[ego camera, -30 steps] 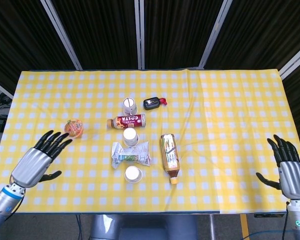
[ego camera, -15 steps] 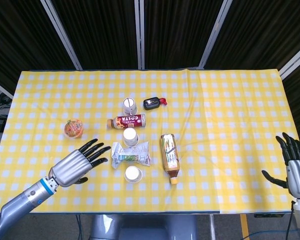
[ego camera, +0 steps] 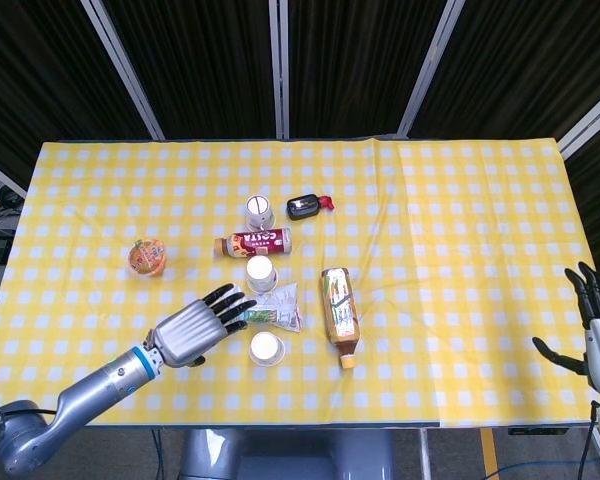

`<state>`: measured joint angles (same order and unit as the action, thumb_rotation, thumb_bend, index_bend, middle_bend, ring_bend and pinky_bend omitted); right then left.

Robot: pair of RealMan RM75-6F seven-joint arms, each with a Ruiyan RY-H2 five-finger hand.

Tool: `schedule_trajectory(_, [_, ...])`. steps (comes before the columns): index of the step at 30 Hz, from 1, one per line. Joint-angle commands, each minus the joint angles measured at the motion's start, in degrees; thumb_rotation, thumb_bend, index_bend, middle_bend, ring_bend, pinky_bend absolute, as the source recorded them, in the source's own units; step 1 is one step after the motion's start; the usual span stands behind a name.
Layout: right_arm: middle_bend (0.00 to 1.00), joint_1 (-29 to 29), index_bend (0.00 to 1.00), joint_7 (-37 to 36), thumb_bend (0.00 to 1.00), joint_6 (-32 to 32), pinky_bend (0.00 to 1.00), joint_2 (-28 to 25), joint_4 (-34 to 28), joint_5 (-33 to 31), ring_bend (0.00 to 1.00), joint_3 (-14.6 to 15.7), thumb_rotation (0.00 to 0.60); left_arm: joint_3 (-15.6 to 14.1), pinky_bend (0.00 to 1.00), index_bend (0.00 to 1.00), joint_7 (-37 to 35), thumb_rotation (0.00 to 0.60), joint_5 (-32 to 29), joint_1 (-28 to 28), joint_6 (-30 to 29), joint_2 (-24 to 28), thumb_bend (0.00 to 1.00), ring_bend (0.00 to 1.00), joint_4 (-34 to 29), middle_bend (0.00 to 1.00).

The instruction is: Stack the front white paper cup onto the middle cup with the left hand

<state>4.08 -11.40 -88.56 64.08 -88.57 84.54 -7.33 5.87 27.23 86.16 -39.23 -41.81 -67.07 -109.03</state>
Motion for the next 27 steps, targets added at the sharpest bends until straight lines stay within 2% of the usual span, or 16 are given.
schedule_trajectory(1, [0.00, -0.02, 0.00, -0.34, 0.04, 0.04, 0.00, -0.11, 0.01, -0.04, 0.00, -0.05, 0.600, 0.87, 0.00, 0.25, 2.77, 0.600, -3.90, -1.76, 1.17, -2.30, 0.13, 0.00, -0.14, 0.00])
schedule_trajectory(7, [0.00, -0.18, 0.00, -1.56, 0.04, -0.11, 0.00, -0.55, 0.07, -0.23, 0.00, -0.30, 0.600, 1.01, 0.00, 0.26, 6.80, 0.600, -9.95, -4.32, 1.98, -5.32, 0.14, 0.00, 0.54, 0.00])
schedule_trajectory(18, [0.00, -0.30, 0.00, -3.19, 0.04, 0.05, 0.00, -1.02, 0.15, -0.24, 0.00, -0.37, 0.600, -0.55, 0.00, 0.26, 15.09, 0.600, -21.02, -9.16, 0.22, -10.65, 0.14, 0.00, 2.37, 0.00])
schedule_trajectory(27, [0.00, -0.40, 0.00, -4.11, 0.04, 0.10, 0.00, -1.30, 0.30, -0.47, 0.00, -0.54, 0.600, -2.11, 0.00, 0.26, 16.94, 0.600, -24.63, -11.76, -1.66, -13.22, 0.17, 0.00, 3.03, 0.00])
